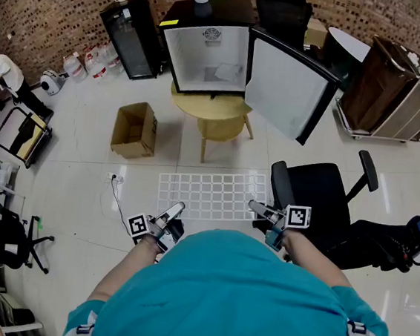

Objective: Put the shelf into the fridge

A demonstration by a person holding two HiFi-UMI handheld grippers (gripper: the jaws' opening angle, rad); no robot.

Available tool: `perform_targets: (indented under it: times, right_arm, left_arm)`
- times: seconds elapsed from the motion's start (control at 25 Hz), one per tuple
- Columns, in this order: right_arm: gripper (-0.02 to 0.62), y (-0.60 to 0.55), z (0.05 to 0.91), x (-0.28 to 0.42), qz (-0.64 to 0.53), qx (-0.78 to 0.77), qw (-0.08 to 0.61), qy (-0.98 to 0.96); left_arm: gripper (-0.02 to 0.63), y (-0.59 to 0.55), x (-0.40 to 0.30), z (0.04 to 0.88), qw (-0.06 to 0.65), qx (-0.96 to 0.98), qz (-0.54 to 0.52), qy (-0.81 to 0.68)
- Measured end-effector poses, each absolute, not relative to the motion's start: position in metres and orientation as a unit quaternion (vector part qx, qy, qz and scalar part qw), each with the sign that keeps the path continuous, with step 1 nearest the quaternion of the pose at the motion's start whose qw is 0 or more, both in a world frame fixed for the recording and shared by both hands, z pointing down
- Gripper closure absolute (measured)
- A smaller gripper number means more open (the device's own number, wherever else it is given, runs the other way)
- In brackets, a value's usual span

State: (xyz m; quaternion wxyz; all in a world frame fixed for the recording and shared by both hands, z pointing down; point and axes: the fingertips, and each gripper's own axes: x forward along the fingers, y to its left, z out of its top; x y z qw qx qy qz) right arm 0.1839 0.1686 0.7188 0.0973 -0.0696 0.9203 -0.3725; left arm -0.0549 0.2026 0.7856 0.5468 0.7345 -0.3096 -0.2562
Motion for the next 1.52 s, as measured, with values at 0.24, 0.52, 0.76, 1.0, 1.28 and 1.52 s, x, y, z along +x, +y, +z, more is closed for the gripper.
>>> perform_targets:
  times: [0.24, 0.52, 0.76, 1.0, 1.28, 1.52]
  right_arm:
    - [0.545, 0.185, 0.762, 0.221, -0.62, -0.207, 0.088, 0.752]
    - [0.548, 0.173, 0.686, 0.204, -0.34, -0.071, 0.181, 0.92]
    - [0.551, 0.134, 0.682, 0.19, -0.378, -0.153, 0.187, 0.894]
    - [0.552, 0.074, 0.636, 0.113, -0.376, -0.215, 0.203, 0.878]
    - [0.551, -0.058, 0.605, 0.032, -0.352, -0.212, 0.214, 0.886]
    - [0.551, -0.073, 0.605, -0.006, -0.353, -0.222, 0.217, 0.883]
  left_arm:
    - [0.575, 0.205, -0.032, 0.775, 0.514, 0.752, -0.284, -0.299]
    - [0.575, 0.214, -0.038, 0.762, 0.486, 0.769, -0.296, -0.292]
    - [0.575, 0.174, -0.06, 0.737, 0.479, 0.775, -0.31, -0.272]
    - [0.575, 0.125, -0.139, 0.689, 0.51, 0.763, -0.311, -0.246]
    - [0.575, -0.006, -0.22, 0.659, 0.524, 0.758, -0.298, -0.249]
    - [0.574, -0.025, -0.258, 0.66, 0.521, 0.762, -0.296, -0.245]
